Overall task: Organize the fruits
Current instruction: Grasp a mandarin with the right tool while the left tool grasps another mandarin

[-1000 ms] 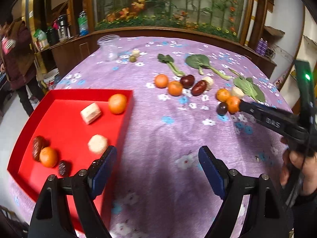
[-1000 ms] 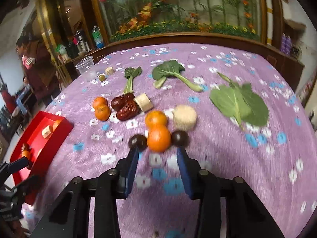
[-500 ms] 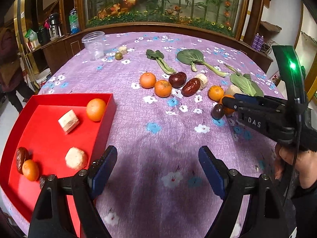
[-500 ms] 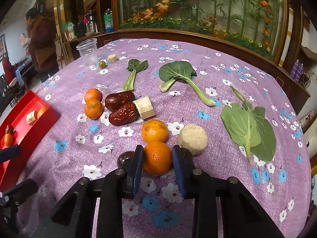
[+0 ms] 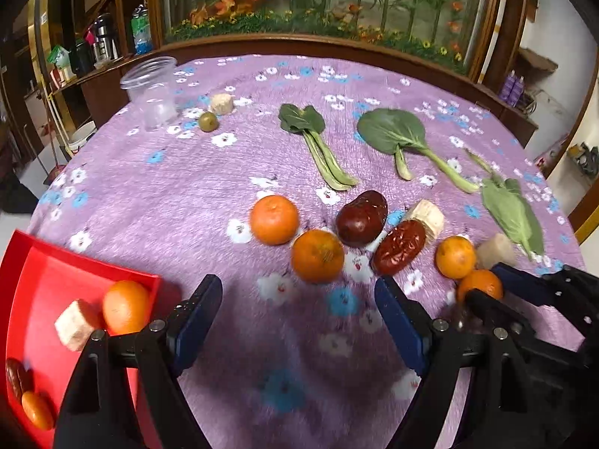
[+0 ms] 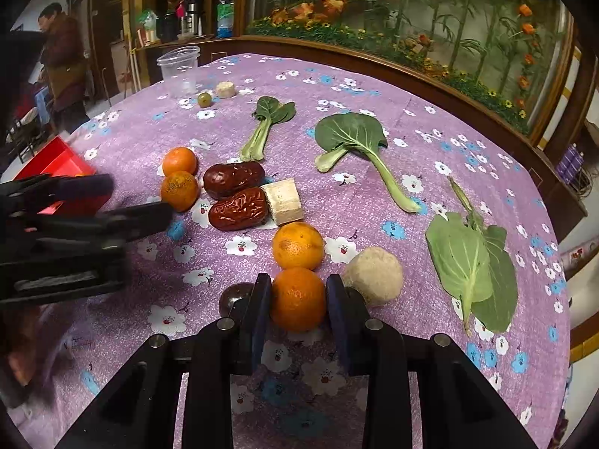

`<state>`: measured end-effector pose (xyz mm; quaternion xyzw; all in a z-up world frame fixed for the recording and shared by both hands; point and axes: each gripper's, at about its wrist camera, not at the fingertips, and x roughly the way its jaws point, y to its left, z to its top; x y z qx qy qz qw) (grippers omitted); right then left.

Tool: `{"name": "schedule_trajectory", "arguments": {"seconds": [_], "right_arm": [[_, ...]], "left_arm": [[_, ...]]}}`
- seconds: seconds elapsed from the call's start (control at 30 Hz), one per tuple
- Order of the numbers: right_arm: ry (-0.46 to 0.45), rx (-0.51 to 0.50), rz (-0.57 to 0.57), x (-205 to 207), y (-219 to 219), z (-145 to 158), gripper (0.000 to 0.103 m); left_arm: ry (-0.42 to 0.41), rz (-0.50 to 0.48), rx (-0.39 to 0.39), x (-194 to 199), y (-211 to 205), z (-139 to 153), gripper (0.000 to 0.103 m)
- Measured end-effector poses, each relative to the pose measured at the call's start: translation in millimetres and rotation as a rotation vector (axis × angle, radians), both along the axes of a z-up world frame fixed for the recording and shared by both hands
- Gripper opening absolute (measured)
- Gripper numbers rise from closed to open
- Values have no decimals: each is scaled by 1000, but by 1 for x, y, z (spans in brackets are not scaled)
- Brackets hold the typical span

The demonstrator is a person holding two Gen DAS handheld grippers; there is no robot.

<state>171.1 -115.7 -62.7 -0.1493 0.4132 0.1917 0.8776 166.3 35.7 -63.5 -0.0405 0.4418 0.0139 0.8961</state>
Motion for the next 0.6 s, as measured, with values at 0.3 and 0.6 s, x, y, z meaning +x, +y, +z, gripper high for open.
{"name": "schedule_trajectory", "arguments": {"seconds": [0.3,0.6], "right_arm": [[46,-29,29,9,6,-1,33],[32,52,-23,-13,-9,5,32]], "left_arm": [[29,4,42,20,-11,-11,35],[6,-41,-13,-4,-9,-1,28]]}}
